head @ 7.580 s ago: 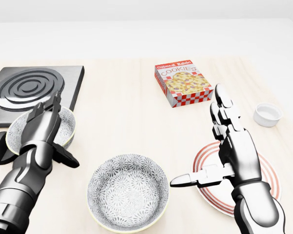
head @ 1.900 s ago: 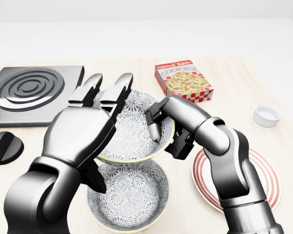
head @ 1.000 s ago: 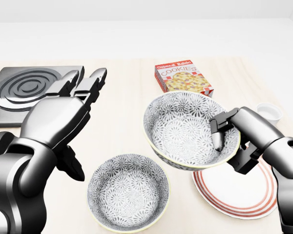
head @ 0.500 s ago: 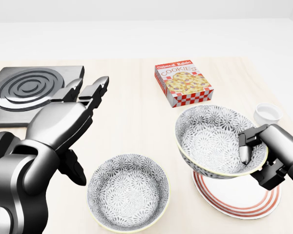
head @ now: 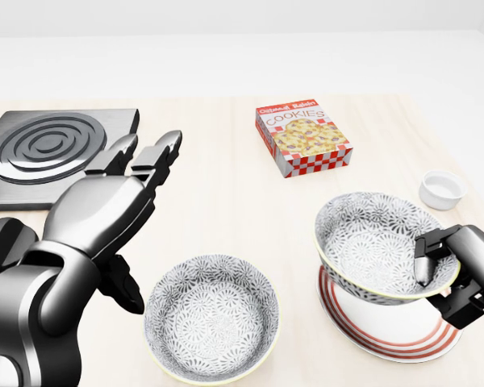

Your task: Pick the akita bowl from table center and place it on the plate.

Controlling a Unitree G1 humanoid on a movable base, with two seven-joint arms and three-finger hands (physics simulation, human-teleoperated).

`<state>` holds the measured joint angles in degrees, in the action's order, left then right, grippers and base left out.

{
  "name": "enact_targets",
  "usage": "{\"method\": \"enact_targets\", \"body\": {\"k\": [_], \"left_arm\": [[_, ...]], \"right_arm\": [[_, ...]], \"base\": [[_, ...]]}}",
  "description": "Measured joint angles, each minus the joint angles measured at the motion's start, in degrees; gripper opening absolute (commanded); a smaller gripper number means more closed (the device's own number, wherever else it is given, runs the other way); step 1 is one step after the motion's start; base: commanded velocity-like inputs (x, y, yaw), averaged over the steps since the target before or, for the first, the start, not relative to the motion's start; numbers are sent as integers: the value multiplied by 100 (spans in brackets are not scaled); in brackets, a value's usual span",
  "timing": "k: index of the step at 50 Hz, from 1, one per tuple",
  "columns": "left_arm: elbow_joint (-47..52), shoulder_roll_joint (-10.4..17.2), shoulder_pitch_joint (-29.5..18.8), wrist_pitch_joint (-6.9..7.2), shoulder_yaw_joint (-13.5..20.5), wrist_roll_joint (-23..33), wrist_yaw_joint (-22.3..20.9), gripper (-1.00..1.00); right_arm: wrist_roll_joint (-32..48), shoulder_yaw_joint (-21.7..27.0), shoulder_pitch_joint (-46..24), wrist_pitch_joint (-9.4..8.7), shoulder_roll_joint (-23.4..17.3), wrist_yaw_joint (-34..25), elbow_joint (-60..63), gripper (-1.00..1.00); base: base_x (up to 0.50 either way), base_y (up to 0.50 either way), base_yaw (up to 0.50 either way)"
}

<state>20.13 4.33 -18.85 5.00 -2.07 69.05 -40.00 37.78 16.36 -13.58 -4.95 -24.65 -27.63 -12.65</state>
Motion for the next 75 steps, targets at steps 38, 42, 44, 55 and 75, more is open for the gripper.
{"method": "enact_targets", "body": {"k": [38, 42, 44, 55, 75], "left_arm": [[-82, 30, -42, 0, 34, -49, 0, 100], [-114, 42, -51, 0, 43, -66, 0, 100], [-129, 48, -52, 0, 46, -74, 0, 100], [-82, 40, 40, 0, 35, -77, 0, 100], [-39, 51, 132, 0, 63, -149, 0, 100]], "right_arm": [[331, -104, 1, 389, -190, 675, -1019, -100], [348, -106, 22, 399, -196, 703, -1039, -100], [359, -103, 40, 403, -197, 714, -1039, -100], [326, -69, 103, 396, -193, 854, -988, 100], [425, 226, 565, 259, -72, 441, -135, 100]], "base": [[0, 0, 0], [0, 0, 0], [0, 0, 0], [0, 0, 0], [0, 0, 0]]}}
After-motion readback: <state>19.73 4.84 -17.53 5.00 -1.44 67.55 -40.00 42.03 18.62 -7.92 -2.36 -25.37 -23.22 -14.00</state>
